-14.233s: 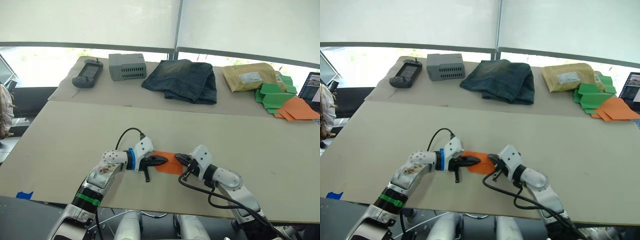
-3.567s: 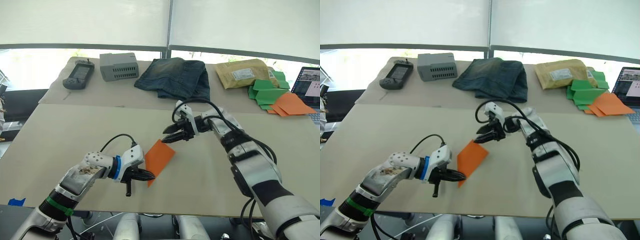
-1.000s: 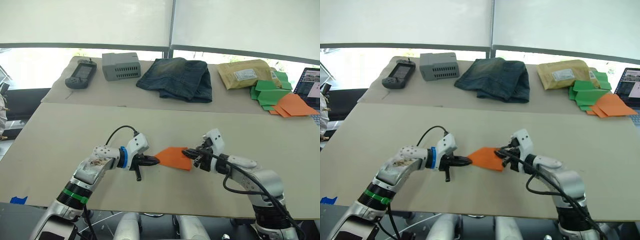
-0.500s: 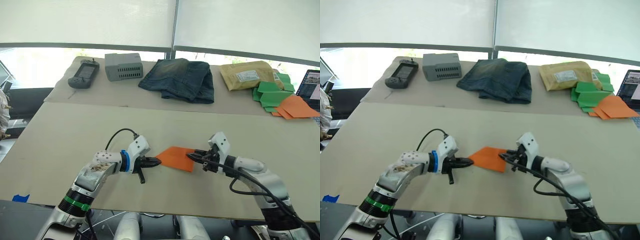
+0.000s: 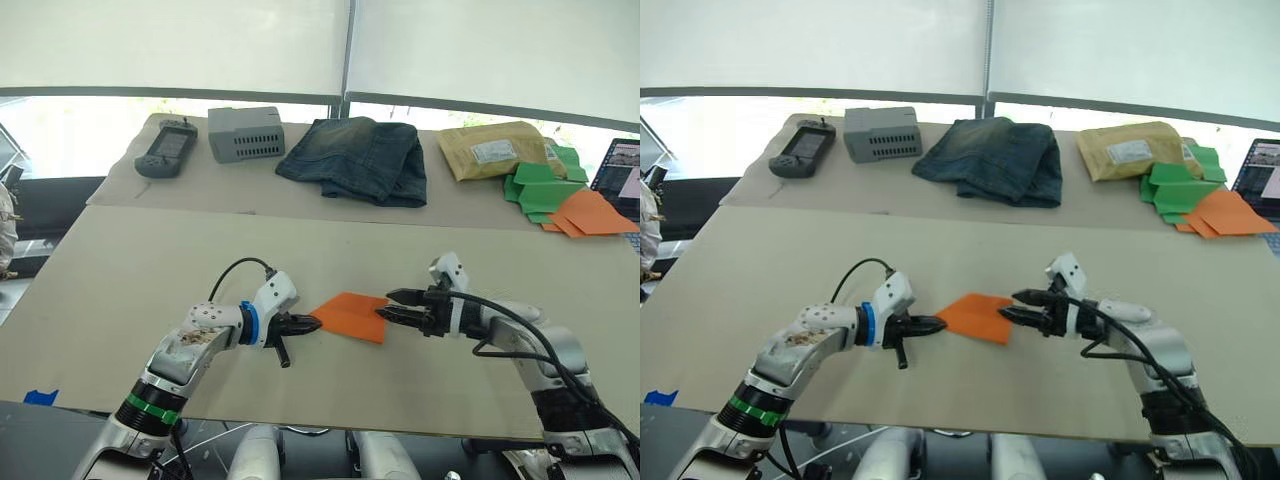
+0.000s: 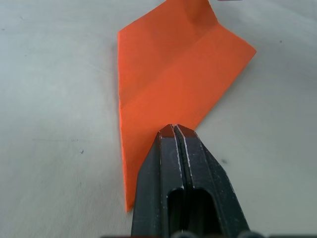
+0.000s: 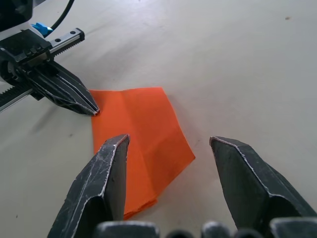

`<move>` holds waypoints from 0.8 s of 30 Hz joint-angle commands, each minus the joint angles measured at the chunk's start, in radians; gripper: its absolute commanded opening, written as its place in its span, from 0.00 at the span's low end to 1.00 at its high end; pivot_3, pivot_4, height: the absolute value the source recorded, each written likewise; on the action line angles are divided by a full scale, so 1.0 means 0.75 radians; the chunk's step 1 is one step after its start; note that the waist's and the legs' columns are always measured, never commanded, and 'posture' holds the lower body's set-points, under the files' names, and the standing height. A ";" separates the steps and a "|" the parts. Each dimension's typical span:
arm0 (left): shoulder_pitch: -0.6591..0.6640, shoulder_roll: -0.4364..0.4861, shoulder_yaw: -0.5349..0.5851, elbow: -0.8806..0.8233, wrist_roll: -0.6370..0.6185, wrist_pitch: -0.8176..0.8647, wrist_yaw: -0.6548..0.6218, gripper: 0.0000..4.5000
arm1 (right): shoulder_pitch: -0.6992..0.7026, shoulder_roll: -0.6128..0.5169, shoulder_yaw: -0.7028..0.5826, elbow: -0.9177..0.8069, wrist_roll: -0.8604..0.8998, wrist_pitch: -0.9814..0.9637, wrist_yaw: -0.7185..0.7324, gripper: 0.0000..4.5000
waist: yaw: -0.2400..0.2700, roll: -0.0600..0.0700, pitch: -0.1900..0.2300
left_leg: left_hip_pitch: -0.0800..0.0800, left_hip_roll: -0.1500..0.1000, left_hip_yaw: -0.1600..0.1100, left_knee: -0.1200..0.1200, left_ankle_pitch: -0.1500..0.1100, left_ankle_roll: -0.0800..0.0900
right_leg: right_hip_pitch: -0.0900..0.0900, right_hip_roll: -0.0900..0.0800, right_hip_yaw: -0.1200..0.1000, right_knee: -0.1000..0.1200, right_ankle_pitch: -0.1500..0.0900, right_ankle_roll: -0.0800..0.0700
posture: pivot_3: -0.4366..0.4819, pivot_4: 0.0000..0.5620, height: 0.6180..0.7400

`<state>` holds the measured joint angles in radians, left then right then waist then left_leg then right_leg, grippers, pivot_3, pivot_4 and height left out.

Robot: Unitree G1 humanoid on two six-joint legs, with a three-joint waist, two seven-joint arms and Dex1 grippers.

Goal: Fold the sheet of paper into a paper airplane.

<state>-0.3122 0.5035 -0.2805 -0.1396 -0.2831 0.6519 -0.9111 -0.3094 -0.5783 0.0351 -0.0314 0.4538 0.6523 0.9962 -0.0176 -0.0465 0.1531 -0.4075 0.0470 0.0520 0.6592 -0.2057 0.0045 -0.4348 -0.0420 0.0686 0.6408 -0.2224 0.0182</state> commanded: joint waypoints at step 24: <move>0.029 0.023 -0.055 0.101 0.039 0.035 -0.021 0.00 | 0.129 -0.085 0.184 0.132 -0.607 -1.501 0.059 0.01 | -0.001 0.000 0.000 | 0.003 0.000 0.001 0.000 0.000 0.000 | 0.001 0.000 0.000 0.000 0.000 0.000 | 0.48 0.27 0.82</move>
<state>-0.3211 0.5041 -0.2799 -0.1219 -0.2831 0.6507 -0.9300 -0.2072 -0.6326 0.1614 0.0452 0.0493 -0.3365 1.0641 -0.0181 -0.0463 0.1530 -0.4054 0.0470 0.0526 0.6592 -0.2058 0.0042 -0.4340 -0.0421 0.0685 0.6406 -0.2227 0.0183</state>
